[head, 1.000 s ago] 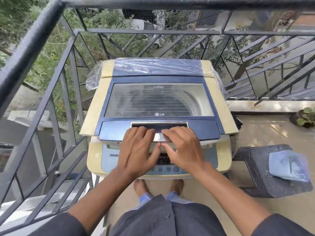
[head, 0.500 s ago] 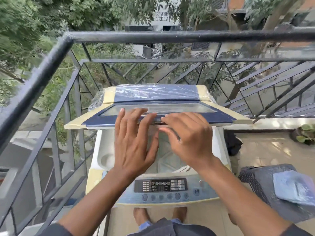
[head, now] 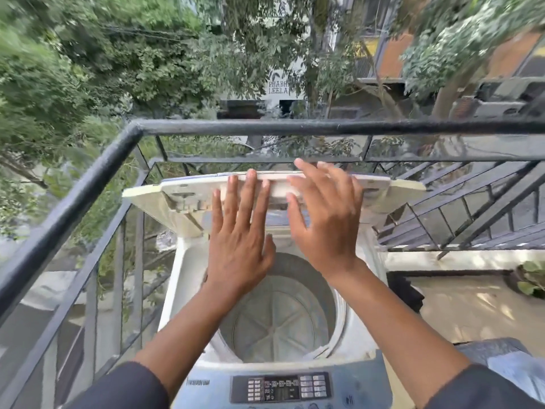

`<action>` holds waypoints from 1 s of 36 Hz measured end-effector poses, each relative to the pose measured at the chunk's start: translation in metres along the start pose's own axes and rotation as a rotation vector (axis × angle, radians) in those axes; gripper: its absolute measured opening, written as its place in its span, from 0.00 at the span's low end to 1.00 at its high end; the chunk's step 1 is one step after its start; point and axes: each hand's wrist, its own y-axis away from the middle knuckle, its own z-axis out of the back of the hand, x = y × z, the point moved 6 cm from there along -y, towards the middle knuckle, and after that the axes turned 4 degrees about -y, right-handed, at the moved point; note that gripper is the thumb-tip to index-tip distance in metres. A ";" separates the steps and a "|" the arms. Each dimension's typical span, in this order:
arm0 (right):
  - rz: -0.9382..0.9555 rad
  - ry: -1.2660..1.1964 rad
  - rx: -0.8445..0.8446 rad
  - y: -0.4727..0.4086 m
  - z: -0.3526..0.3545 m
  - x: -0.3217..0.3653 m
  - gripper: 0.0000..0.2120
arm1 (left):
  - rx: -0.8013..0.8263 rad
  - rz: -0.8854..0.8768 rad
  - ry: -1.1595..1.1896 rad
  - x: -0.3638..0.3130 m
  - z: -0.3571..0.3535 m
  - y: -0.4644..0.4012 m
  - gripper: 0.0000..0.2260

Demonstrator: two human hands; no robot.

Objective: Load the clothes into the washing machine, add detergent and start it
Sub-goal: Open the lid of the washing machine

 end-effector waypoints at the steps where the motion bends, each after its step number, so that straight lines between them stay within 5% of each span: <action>1: 0.017 -0.012 0.032 0.005 -0.004 0.001 0.12 | -0.001 0.006 -0.002 0.001 -0.002 -0.005 0.47; 9: 0.046 0.115 0.332 0.011 -0.052 -0.018 0.34 | -0.002 -0.002 -0.012 0.011 -0.016 -0.047 0.43; 36: 0.024 0.198 0.367 -0.031 -0.105 -0.046 0.37 | 0.055 0.010 -0.024 0.031 -0.054 -0.105 0.45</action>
